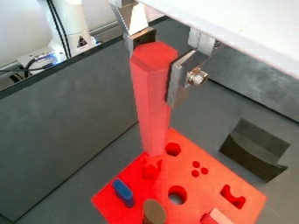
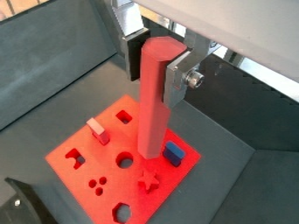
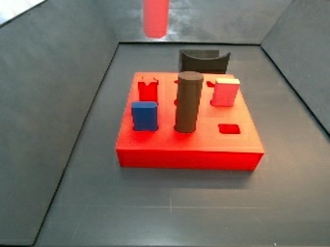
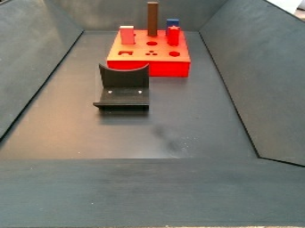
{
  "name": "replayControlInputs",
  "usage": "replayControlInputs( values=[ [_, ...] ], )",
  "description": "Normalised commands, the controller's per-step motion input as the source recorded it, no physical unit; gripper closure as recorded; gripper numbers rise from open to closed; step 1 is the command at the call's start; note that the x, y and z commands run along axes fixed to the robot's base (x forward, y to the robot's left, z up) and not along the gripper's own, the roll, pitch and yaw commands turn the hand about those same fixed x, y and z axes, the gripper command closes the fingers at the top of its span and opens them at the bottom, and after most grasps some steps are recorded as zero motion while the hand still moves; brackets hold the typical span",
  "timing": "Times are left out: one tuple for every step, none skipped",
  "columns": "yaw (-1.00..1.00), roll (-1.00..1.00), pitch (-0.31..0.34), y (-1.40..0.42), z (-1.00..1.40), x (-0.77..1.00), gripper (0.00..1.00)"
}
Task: Pick up the hexagon object. Move up. Place the hexagon object on the fixture. Regrasp the hexagon object. Move to above the board. Insert the hexagon object.
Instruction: Insert the hexagon object.
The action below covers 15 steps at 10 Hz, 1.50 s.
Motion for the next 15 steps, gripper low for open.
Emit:
replayControlInputs(
  values=[
    [0.15, -0.2, 0.111, 0.9, -0.36, -0.16, 1.0],
    [0.1, -0.23, 0.044, 0.89, -0.18, -0.13, 1.0],
    [0.05, -0.31, 0.009, 0.86, -0.15, -0.07, 1.0],
    [0.04, -0.34, 0.0, 0.86, -0.17, -0.05, 1.0],
    [0.03, -0.44, 0.0, 0.82, -0.26, 0.0, 1.0],
    [0.0, -0.42, 0.0, 0.66, -0.37, 0.0, 1.0],
    [-0.63, -0.28, -0.023, 0.02, -0.51, -0.17, 1.0],
    [-0.79, -0.25, -0.003, 0.0, -0.53, -0.11, 1.0],
    [-0.81, -0.24, -0.014, 0.0, -0.51, -0.1, 1.0],
    [-0.59, -0.13, 0.031, 0.0, -0.47, -0.07, 1.0],
    [-0.19, 0.02, 0.061, 0.0, -0.39, -0.12, 1.0],
    [-0.47, -0.05, -0.05, 0.02, -0.21, 0.0, 1.0],
    [-0.85, -0.14, -0.167, 0.0, -0.03, 0.15, 1.0],
    [-0.67, -0.23, -0.343, 0.12, 0.0, 0.22, 1.0],
    [-0.59, -0.26, -0.367, 0.19, -0.13, 0.3, 1.0]
  ],
)
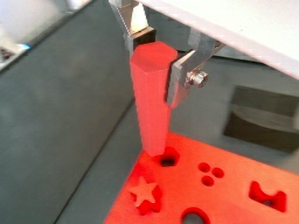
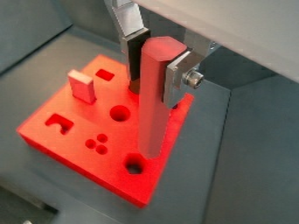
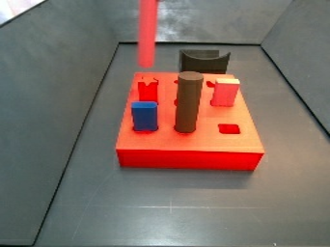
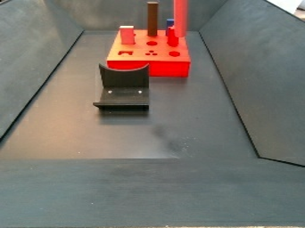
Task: Pick up the hexagon object. Move up. Place the hexagon object on the fixture. Regrasp the hexagon object. Move to above the board. Insert the hexagon object.
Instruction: Insert the hexagon object.
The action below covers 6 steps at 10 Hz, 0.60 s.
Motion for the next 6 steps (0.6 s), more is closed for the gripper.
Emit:
replayControlInputs(
  values=[
    [-0.56, -0.25, -0.344, 0.25, -0.25, 0.38, 1.0],
    [-0.68, -0.13, -0.22, 0.17, -0.4, 0.36, 1.0],
    [-0.9, -0.03, -0.126, 0.06, -0.44, 0.13, 1.0],
    [-0.26, 0.0, 0.0, 0.0, -0.21, 0.0, 1.0],
    [-0.06, 0.0, 0.0, 0.0, -0.14, -0.07, 1.0],
    [0.0, 0.0, -0.01, 0.0, -0.27, -0.19, 1.0]
  ],
)
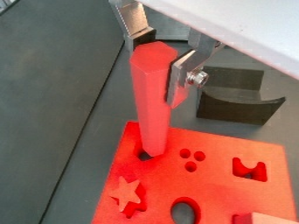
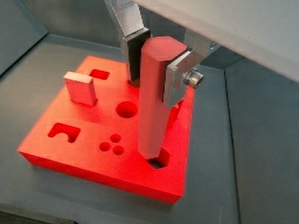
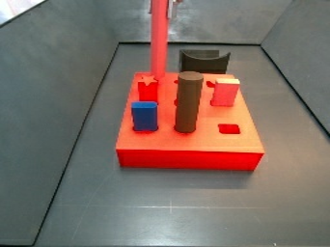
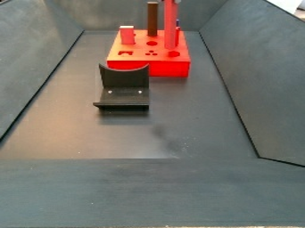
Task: Pick up the hexagon object. Move up. Place the hexagon object on the fixture. Regrasp the hexagon object. Move to above the board. Insert the hexagon object.
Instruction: Insert the hexagon object.
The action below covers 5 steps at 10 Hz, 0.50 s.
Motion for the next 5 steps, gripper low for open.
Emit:
replayControlInputs(
  values=[
    [-0.1, -0.12, 0.006, 0.06, -0.3, -0.19, 1.0],
    [-0.23, -0.17, -0.051, 0.0, 0.0, -0.01, 1.0],
    [-0.03, 0.0, 0.0, 0.0, 0.0, 0.0, 1.0],
    [0.0, 0.0, 0.0, 0.0, -0.02, 0.0, 1.0],
    [0.02, 0.0, -0.081, 0.0, -0.21, -0.06, 1.0]
  ],
)
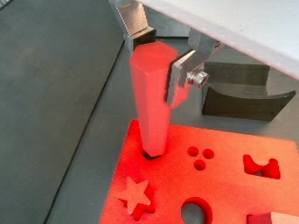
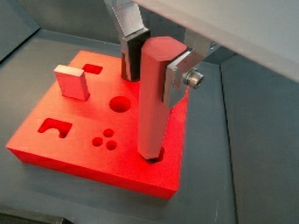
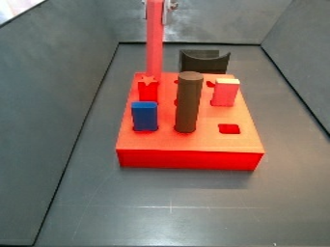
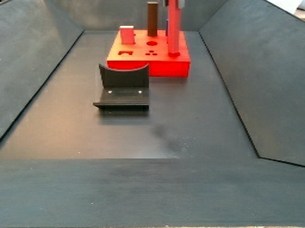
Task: Pick up the hexagon object. Move up. Place the hexagon object on the fixture. Regrasp the hexagon object. Move to above the board. Insert the hexagon object.
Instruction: Insert the hexagon object.
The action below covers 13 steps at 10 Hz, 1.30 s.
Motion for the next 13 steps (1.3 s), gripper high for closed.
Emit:
replayControlInputs(
  values=[
    [0.01, 0.0, -0.084, 0.0, -0.22, -0.14, 1.0],
    [0.0, 0.0, 0.0, -0.02, 0.0, 0.0, 1.0],
    [0.0, 0.0, 0.0, 0.0, -0.02, 0.01, 1.0],
    [0.0, -0.01, -0.017, 0.0, -0.12, 0.07, 1.0],
    [0.02, 0.0, -0.073, 0.0, -0.3, 0.0, 1.0],
    [0.12, 0.0, -0.094, 0.0, -0.43, -0.01, 1.0],
    [0.22, 0.0, -0.121, 0.0, -0.47, -0.03, 1.0],
    [0.24, 0.0, -0.136, 0.01, -0.53, 0.0, 1.0],
    [0.18, -0.01, -0.137, 0.0, -0.47, 0.0, 1.0],
    [0.1, 0.0, -0.093, 0.0, -0.35, 0.0, 1.0],
    [-0.02, -0.01, -0.056, 0.0, -0.09, 0.0, 1.0],
    [0.0, 0.01, 0.0, 0.0, 0.0, 0.0, 1.0],
    [0.0, 0.0, 0.0, 0.0, 0.0, 0.0, 1.0]
  ],
)
